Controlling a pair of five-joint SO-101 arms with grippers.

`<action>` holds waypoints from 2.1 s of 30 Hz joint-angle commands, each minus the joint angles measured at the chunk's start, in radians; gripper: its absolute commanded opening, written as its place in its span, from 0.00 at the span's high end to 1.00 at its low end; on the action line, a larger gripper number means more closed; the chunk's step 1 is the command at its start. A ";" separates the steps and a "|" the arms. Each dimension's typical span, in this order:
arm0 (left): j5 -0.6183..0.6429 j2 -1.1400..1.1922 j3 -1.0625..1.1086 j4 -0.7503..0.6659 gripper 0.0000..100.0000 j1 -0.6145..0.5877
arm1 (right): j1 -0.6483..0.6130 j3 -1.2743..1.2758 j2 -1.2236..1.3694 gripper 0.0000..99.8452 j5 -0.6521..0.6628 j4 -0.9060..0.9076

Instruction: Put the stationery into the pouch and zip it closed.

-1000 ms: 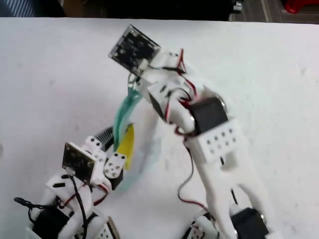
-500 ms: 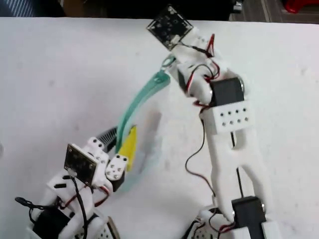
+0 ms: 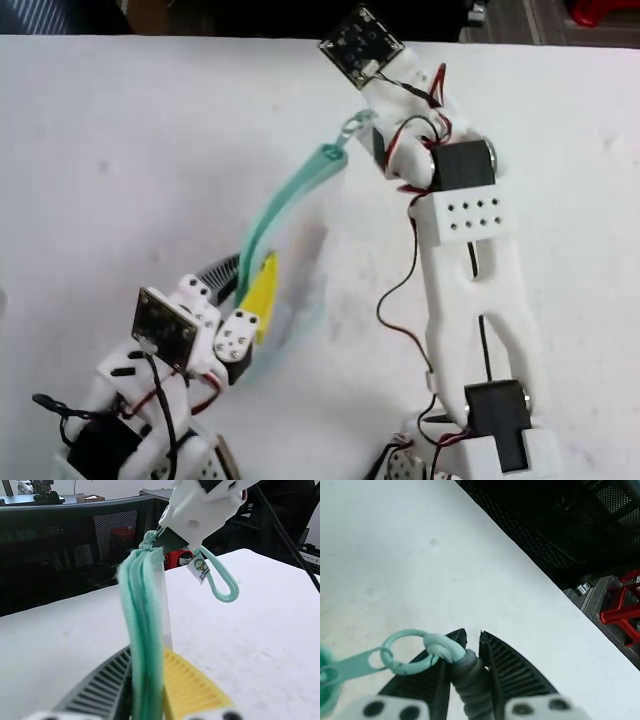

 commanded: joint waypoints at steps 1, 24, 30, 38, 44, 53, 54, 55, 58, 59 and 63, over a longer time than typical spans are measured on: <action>-0.006 -0.008 -0.006 0.031 0.98 0.024 | 0.088 -0.061 0.004 0.98 0.009 -0.054; -0.114 -0.005 0.080 -0.226 0.98 -0.122 | 0.177 0.072 -0.358 0.36 -0.074 0.578; -0.239 -0.004 0.092 -0.376 0.98 -0.182 | 0.242 0.448 -0.367 0.36 -0.135 0.357; -0.267 0.246 0.003 -0.511 0.98 -0.228 | 0.157 0.839 -0.367 0.36 -0.247 0.005; -0.408 0.648 -0.278 -0.597 0.98 -0.245 | 0.153 0.967 -0.358 0.36 -0.348 -0.165; -0.738 1.242 -0.387 -1.051 0.98 -0.179 | 0.289 1.137 -0.357 0.36 -0.359 -0.498; -0.763 1.290 -0.384 -1.079 0.98 -0.150 | 0.300 1.148 -0.357 0.36 -0.359 -0.519; -0.793 1.334 -0.379 -1.097 0.98 -0.117 | 0.306 1.157 -0.357 0.36 -0.359 -0.535; -0.872 1.465 -0.341 -1.134 0.98 -0.027 | 0.309 1.166 -0.357 0.36 -0.359 -0.552; -0.884 1.512 -0.328 -1.151 0.98 -0.007 | 0.309 1.166 -0.357 0.36 -0.359 -0.552; -0.850 1.715 -0.315 -1.221 0.98 0.053 | 0.311 1.166 -0.357 0.36 -0.359 -0.565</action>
